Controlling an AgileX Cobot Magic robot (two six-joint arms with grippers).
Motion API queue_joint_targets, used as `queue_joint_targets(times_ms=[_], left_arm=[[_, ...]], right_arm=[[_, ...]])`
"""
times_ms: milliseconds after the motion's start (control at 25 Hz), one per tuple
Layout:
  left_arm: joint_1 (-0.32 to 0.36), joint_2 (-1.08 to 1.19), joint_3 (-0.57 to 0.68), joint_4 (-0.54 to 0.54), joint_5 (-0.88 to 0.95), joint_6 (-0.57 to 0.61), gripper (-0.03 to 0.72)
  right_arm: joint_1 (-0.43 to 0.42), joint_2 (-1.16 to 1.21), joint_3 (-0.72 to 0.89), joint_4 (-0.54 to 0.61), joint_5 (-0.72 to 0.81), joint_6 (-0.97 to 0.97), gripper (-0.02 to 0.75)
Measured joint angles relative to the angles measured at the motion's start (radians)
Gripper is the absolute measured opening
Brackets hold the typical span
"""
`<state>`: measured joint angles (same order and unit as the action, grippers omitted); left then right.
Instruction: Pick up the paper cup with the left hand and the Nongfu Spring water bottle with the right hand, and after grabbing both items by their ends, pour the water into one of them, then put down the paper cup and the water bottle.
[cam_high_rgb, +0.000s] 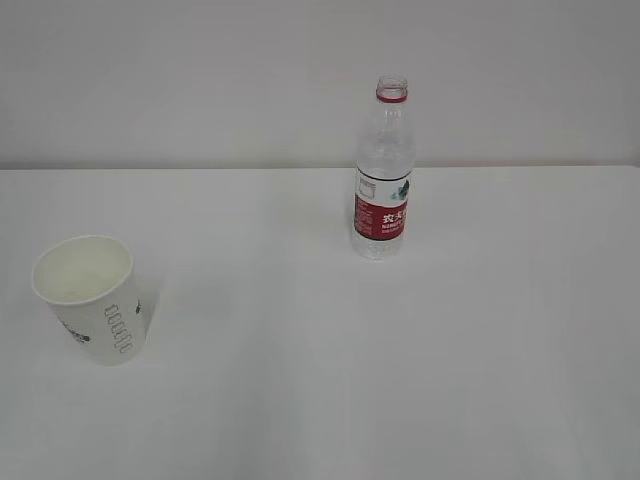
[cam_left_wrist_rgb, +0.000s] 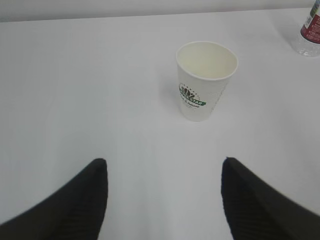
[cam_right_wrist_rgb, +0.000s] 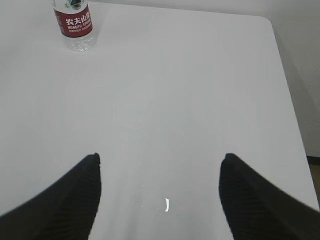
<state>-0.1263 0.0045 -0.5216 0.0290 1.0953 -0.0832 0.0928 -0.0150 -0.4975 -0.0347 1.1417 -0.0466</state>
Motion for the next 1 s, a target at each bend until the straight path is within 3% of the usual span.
queue_joint_targets(times_ms=[400, 1000], left_arm=[[0.000, 0.000, -0.004, -0.002, -0.009, 0.000, 0.516], [0.000, 0.150, -0.057, -0.022, -0.266, 0.000, 0.516]], right_arm=[[0.000, 0.000, -0.016, 0.000, -0.041, -0.004, 0.552], [0.000, 0.079, -0.059, 0.003, -0.247, -0.013, 0.552]])
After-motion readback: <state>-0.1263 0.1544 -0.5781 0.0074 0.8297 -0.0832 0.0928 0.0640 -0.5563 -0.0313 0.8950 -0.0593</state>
